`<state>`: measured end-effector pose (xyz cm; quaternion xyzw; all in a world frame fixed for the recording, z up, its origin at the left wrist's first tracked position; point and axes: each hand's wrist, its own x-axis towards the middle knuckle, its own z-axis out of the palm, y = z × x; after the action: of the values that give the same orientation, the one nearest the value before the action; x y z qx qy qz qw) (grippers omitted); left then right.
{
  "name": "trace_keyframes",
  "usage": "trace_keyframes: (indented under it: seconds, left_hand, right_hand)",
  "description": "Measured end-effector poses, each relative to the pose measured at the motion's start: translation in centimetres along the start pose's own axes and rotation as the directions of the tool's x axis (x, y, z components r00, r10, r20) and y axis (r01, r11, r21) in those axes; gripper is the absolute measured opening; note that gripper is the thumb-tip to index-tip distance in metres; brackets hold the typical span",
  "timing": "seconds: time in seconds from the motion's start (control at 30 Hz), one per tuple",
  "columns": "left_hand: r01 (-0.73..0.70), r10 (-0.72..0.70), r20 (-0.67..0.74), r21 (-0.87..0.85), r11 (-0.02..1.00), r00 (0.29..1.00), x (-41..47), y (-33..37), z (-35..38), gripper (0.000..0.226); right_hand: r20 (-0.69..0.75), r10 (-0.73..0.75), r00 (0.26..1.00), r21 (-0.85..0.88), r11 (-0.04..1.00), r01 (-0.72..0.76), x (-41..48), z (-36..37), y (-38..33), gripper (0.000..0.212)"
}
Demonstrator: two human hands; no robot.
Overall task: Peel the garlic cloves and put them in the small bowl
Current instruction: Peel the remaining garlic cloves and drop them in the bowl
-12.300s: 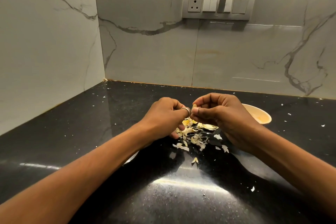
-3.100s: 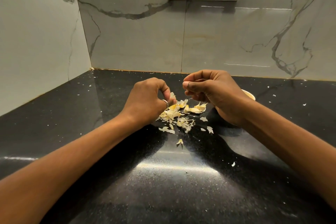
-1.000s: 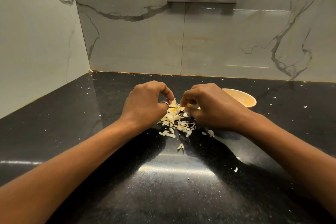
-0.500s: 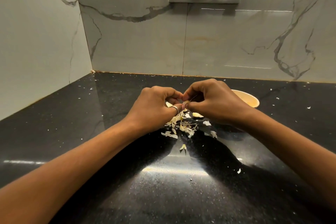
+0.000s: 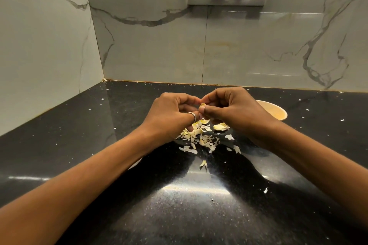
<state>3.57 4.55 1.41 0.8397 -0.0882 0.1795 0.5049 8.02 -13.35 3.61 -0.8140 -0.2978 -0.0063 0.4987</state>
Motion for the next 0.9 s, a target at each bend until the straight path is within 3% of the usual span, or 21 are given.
trace_keyframes:
  seconds: [0.27, 0.43, 0.6, 0.9]
  left_hand:
    - [-0.027, 0.031, -0.094, 0.042, 0.999, 0.995, -0.1, 0.1, 0.2, 0.007]
    - [-0.079, 0.095, -0.112, 0.139, 0.987, 0.989, -0.4, 0.2, 0.3, 0.006]
    - [-0.066, 0.081, -0.127, 0.121, 0.99, 0.989, -0.6, 0.3, 0.4, 0.007]
    - [-0.119, 0.166, -0.169, 0.26, 0.958, 0.972, -1.0, 0.5, 0.8, 0.009]
  right_hand:
    - [-0.063, -0.067, 0.996, -0.105, 0.993, 0.06, -0.1, 0.2, 0.2, 0.014]
    - [-0.098, -0.168, 0.981, -0.219, 0.965, 0.143, -0.3, 0.6, 0.5, 0.01]
    - [-0.132, -0.24, 0.962, -0.267, 0.943, 0.199, -0.3, 1.0, 0.7, 0.008]
    - [-0.143, -0.25, 0.958, -0.269, 0.941, 0.206, -0.3, 1.7, 1.0, 0.007]
